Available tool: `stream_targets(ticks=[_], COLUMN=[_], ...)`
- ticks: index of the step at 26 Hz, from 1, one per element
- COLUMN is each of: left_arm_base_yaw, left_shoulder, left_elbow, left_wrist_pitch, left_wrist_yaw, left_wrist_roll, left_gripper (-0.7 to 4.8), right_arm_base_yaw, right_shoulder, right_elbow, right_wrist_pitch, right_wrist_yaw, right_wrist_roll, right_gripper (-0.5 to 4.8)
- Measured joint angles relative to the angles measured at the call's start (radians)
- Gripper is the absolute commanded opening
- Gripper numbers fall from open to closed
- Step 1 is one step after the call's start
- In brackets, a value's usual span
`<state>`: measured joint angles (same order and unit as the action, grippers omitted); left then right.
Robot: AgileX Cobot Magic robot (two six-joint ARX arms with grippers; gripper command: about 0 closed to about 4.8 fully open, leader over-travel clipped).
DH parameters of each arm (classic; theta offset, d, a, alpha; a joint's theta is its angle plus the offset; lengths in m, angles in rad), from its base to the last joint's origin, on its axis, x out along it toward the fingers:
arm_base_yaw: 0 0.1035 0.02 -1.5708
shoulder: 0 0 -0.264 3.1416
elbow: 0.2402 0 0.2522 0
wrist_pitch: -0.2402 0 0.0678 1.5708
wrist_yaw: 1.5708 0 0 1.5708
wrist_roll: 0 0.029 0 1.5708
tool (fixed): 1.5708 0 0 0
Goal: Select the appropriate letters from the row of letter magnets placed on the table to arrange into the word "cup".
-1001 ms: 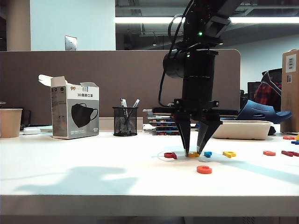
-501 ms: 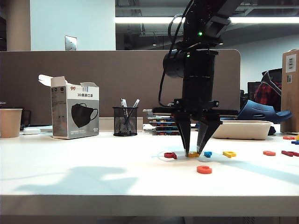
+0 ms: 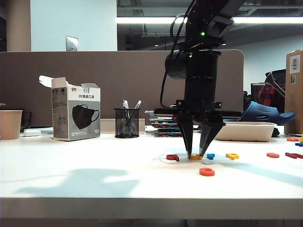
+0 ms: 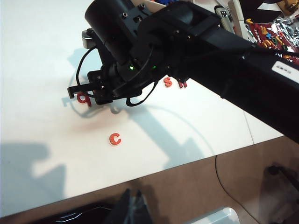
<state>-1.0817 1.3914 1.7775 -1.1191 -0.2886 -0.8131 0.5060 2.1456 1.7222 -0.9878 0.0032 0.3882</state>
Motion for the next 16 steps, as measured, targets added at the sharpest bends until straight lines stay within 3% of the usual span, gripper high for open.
stream_targets(ticks=[16], left_arm_base_yaw=[0.0], left_shoulder=[0.0], left_elbow=[0.0], left_wrist_pitch=[0.0], left_wrist_yaw=[0.0], left_wrist_roll=[0.0], left_gripper=[-0.05], right_arm_base_yaw=[0.0], right_shoulder=[-0.106], right_elbow=[0.0], right_wrist_pitch=[-0.013], right_wrist_yaw=[-0.004], right_wrist_roll=[-0.016], right_gripper=[1.06])
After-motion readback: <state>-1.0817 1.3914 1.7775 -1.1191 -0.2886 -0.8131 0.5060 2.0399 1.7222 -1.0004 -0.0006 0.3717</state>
